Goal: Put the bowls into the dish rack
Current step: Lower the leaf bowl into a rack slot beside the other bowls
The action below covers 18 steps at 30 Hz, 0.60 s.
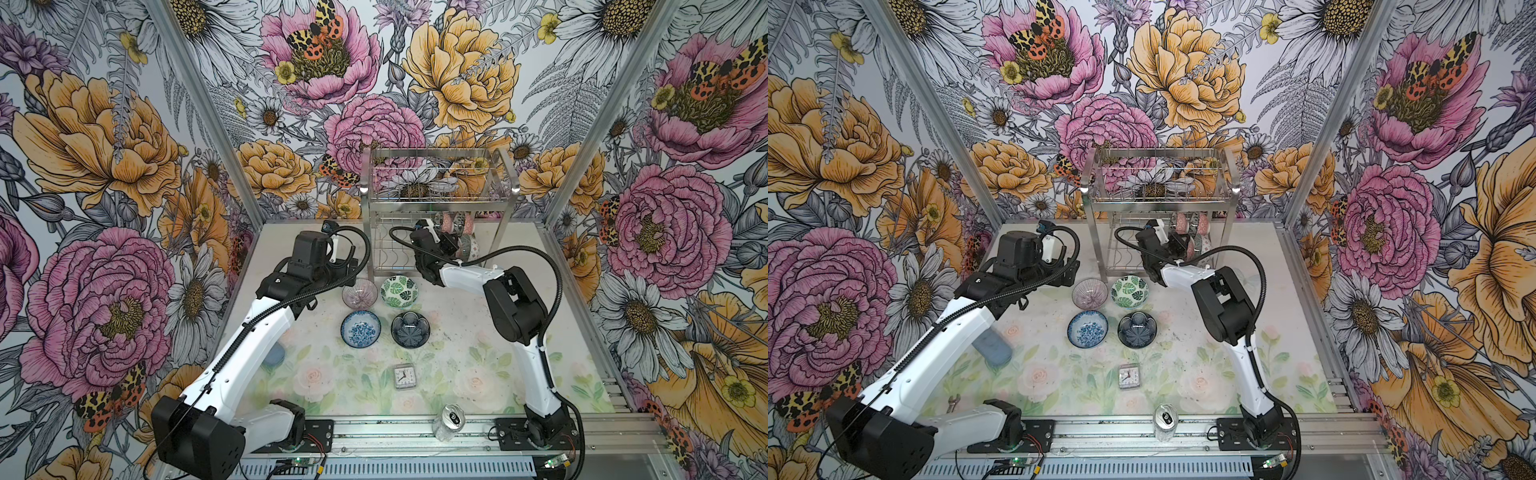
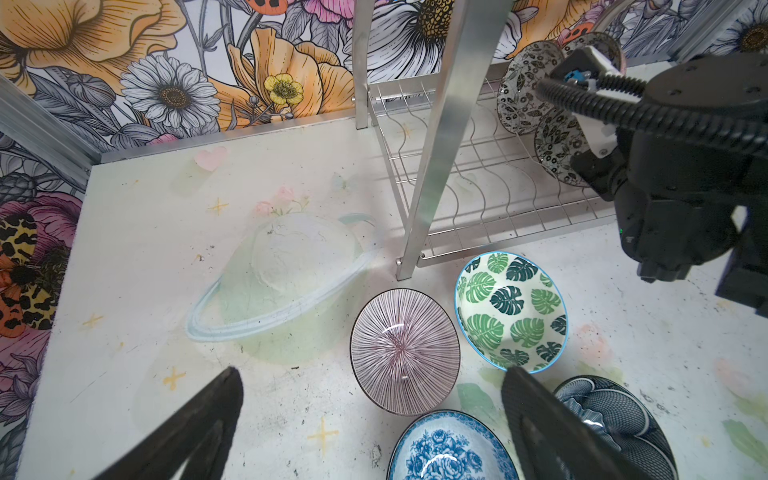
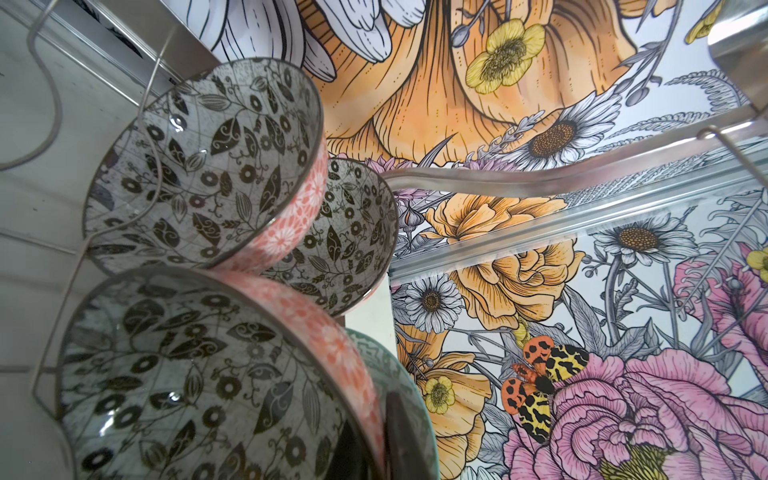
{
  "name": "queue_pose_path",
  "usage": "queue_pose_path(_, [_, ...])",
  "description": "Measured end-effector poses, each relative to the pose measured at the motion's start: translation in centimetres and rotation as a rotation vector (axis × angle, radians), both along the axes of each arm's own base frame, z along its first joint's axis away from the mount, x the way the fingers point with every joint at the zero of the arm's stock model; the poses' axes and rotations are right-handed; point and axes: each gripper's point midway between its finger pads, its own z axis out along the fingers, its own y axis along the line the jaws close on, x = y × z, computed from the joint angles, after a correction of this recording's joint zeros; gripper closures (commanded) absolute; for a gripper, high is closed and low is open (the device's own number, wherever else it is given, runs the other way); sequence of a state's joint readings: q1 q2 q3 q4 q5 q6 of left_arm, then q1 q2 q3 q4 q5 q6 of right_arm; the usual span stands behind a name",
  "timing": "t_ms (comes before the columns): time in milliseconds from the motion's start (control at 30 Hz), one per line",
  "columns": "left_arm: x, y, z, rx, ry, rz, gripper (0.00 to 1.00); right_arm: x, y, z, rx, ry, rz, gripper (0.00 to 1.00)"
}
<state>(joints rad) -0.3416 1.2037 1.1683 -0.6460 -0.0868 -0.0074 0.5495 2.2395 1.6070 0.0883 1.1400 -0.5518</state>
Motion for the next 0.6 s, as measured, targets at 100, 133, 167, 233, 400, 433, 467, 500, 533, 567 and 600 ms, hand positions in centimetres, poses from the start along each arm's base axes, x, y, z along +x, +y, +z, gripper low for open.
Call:
queue_pose_path(100, [-0.01,-0.03,0.00,-0.001,0.000,-0.002,0.01,-0.03,0.11,-0.09,0.010,-0.003,0.001,0.87])
queue_pose_path(133, [-0.01,-0.04,0.00,-0.001,0.000,-0.002,0.01,-0.03,0.15,-0.13,0.012,-0.002,0.003,0.87])
queue_pose_path(167, [-0.01,-0.04,0.00,-0.001,0.000,-0.002,0.01,-0.03,0.25,-0.16,0.016,-0.003,0.006,0.86])
queue_pose_path(233, [-0.01,-0.04,0.00,-0.001,0.000,-0.002,0.01,-0.01,0.38,-0.26,0.027,-0.005,0.010,0.85])
queue_pose_path(400, [-0.01,-0.04,0.00,-0.001,0.001,-0.002,0.01,-0.12,0.74,-0.68,0.046,0.002,0.021,0.82])
queue_pose_path(433, [-0.01,-0.04,0.00,-0.001,0.001,-0.002,0.01,-0.15,0.74,-0.75,0.047,0.005,0.021,0.81])
queue_pose_path(467, [-0.01,-0.04,0.00,-0.001,0.001,-0.002,0.01,-0.17,0.73,-0.80,0.050,0.005,0.020,0.80])
queue_pose_path(500, [-0.01,-0.05,0.00,-0.002,0.001,-0.002,0.01,-0.20,0.72,-0.87,0.054,0.006,0.019,0.80])
queue_pose_path(533, [-0.01,-0.05,0.00,-0.002,0.001,-0.002,0.01,-0.22,0.72,-0.91,0.055,0.007,0.019,0.79])
queue_pose_path(567, [-0.02,-0.06,0.00,-0.002,0.001,-0.003,0.01,-0.22,0.73,-0.96,0.059,0.006,0.019,0.78])
queue_pose_path(600, [-0.03,-0.09,0.00,-0.003,0.001,-0.005,0.01,-0.23,0.74,-1.02,0.061,0.008,0.019,0.77])
